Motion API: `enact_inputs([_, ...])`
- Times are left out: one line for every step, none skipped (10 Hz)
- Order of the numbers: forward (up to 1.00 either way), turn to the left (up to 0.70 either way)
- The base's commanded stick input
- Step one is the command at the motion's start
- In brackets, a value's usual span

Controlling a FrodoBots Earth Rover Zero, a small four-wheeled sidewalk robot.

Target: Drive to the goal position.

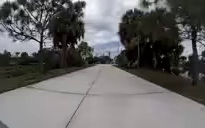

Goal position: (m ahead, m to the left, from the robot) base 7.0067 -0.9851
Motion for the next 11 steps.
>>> enact_inputs([0.85,0.34])
enact_inputs([0.85,0.34])
enact_inputs([0.85,0.24])
enact_inputs([0.85,0.0])
enact_inputs([0.85,0.0])
enact_inputs([0.85,0.0])
enact_inputs([0.85,0.0])
enact_inputs([0.85,0.0])
enact_inputs([0.85,0.0])
enact_inputs([0.85,0.0])
enact_inputs([0.85,0.0])
